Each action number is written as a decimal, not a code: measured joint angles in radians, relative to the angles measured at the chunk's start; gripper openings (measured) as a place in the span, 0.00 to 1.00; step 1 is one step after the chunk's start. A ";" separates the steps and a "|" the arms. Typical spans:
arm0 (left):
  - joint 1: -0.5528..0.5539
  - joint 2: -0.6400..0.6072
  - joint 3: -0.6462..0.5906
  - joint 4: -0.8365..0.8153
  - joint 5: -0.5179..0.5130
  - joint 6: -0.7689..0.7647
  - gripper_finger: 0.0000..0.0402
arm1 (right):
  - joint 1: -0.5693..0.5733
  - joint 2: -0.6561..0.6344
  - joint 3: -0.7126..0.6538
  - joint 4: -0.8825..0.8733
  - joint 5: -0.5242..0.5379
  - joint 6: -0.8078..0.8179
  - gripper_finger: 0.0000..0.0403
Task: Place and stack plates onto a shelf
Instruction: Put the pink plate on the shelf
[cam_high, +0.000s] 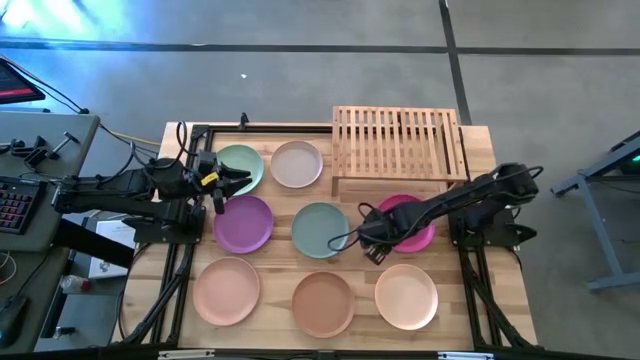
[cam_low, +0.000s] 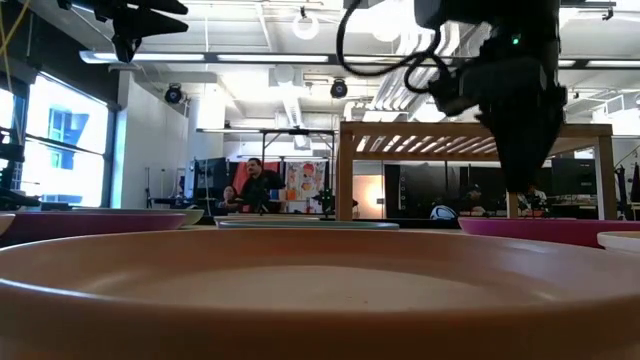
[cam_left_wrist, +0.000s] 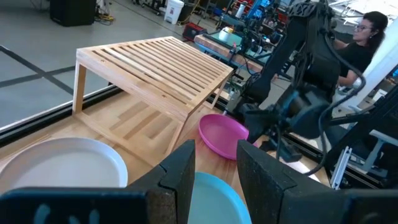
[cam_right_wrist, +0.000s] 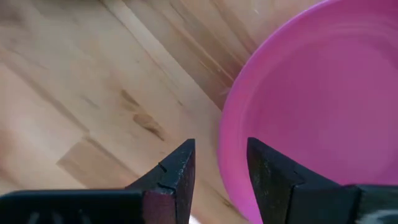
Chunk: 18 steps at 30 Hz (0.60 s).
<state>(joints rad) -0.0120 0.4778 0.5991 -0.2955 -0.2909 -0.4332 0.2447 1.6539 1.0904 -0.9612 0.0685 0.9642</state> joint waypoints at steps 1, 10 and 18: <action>0.000 0.000 0.000 0.000 0.000 0.000 0.26 | 0.000 0.012 0.000 0.000 0.006 0.001 0.31; 0.000 0.000 0.000 0.000 0.000 0.000 0.26 | 0.000 0.100 0.000 0.004 0.015 0.004 0.31; 0.000 0.000 0.000 0.000 -0.001 0.000 0.26 | 0.000 0.148 0.000 0.019 0.028 -0.001 0.31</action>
<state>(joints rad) -0.0117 0.4778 0.5987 -0.2955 -0.2920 -0.4335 0.2443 1.8023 1.0904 -0.9418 0.0963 0.9633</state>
